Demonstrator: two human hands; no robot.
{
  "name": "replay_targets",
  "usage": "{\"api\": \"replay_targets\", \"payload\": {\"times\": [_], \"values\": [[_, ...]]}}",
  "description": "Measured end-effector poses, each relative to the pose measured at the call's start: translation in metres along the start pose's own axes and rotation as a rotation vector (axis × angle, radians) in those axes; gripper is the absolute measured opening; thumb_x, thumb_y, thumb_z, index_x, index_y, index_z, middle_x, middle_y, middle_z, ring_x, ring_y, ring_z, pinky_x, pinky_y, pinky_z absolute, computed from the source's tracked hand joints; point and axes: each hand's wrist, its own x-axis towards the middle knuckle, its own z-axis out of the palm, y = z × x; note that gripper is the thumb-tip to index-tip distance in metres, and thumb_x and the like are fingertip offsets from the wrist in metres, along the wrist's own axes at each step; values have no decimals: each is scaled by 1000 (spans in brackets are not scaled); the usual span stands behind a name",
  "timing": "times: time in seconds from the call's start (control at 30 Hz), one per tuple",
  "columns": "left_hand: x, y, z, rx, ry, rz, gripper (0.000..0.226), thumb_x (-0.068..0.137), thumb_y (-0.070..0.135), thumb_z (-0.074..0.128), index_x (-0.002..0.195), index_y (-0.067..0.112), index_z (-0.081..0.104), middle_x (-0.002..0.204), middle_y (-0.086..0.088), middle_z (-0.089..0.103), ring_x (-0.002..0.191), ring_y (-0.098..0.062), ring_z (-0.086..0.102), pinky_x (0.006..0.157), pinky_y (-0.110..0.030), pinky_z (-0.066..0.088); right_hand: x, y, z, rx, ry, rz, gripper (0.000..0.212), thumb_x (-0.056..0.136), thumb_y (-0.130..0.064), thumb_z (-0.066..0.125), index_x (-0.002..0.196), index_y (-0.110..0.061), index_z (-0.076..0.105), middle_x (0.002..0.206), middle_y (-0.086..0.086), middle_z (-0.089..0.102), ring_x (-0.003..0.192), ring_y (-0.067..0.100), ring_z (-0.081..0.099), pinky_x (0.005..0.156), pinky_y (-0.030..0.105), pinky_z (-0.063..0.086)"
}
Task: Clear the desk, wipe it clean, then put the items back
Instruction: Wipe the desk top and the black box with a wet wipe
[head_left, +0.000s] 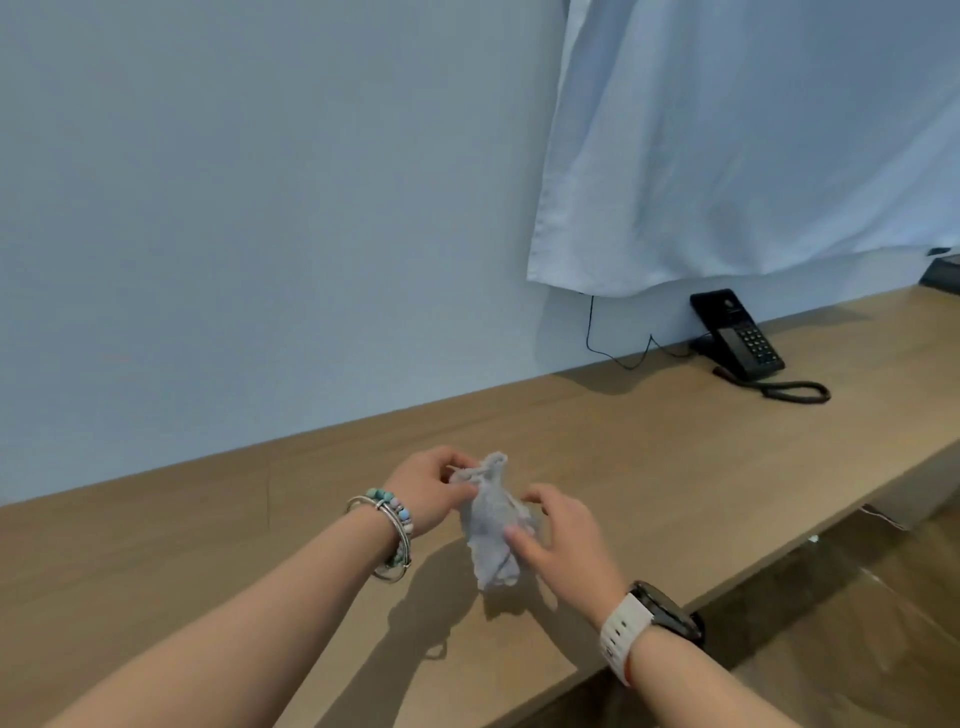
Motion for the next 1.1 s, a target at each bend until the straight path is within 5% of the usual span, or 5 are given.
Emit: {"api": "replay_targets", "payload": {"times": [0.47, 0.6, 0.73, 0.9, 1.1], "values": [[104, 151, 157, -200, -18, 31, 16, 90, 15, 58, 77, 22, 65, 83, -6, 64, 84, -24, 59, 89, -49, 52, 58, 147, -154, 491, 78, 68, 9, 90, -24, 60, 85, -31, 61, 85, -8, 66, 85, 7, 62, 76, 23, 52], [130, 192, 199, -170, -10, 46, 17, 91, 12, 57, 80, 22, 65, 91, -10, 68, 92, -30, 64, 86, -44, 54, 68, 187, -202, 396, 117, 67, 6, 88, -28, 63, 83, -31, 62, 83, -8, 67, 82, 5, 63, 74, 24, 54], [154, 213, 230, -78, 53, 84, 18, 90, 13, 56, 78, 24, 64, 75, 4, 65, 68, -10, 61, 72, -26, 54, 76, 221, -233, 293, 149, 90, 12, 90, -22, 58, 83, -22, 67, 77, -7, 66, 75, 6, 62, 68, 27, 53], [189, 228, 252, 29, 167, 98, 22, 88, 15, 52, 77, 32, 61, 78, 3, 69, 77, -20, 65, 73, -32, 55, 91, 273, -257, 192, 141, 251, 20, 88, -20, 55, 69, -17, 51, 63, -5, 51, 56, 10, 42, 52, 23, 34], [249, 247, 271, 30, 201, 163, 14, 88, 14, 48, 92, 27, 53, 71, 3, 56, 57, -11, 46, 53, -22, 35, 128, 326, -280, 393, 101, 371, 11, 90, -13, 51, 87, -22, 56, 85, -3, 59, 76, 13, 54, 61, 23, 40]]}}
